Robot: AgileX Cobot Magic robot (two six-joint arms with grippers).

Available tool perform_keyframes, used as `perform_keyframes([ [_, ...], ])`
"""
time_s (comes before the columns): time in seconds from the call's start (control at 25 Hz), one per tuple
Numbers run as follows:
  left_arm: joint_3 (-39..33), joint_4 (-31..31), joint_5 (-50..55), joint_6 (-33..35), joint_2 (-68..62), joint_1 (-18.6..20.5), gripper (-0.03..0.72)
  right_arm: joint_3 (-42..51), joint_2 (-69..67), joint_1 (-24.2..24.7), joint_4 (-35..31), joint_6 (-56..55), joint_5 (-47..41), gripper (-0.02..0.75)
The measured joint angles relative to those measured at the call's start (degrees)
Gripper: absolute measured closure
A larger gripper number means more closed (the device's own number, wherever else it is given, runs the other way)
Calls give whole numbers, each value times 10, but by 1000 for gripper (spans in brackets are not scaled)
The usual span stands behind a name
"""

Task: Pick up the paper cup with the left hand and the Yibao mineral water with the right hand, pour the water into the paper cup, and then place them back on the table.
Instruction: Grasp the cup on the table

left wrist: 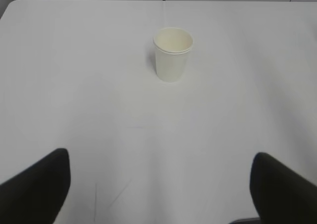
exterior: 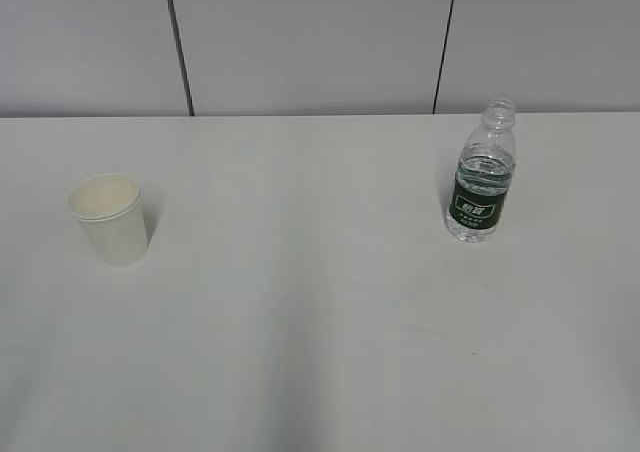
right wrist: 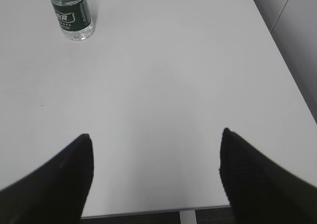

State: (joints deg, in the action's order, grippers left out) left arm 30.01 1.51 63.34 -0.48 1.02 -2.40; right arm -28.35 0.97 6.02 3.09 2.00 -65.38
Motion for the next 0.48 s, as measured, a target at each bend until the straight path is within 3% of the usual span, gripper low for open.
perform_keyframes([
  [0.32, 0, 0, 0, 0, 0, 0, 26, 0, 0, 0, 0, 0, 0, 152],
  [0.48, 0, 0, 0, 0, 0, 0, 67, 0, 0, 0, 0, 0, 0, 152],
])
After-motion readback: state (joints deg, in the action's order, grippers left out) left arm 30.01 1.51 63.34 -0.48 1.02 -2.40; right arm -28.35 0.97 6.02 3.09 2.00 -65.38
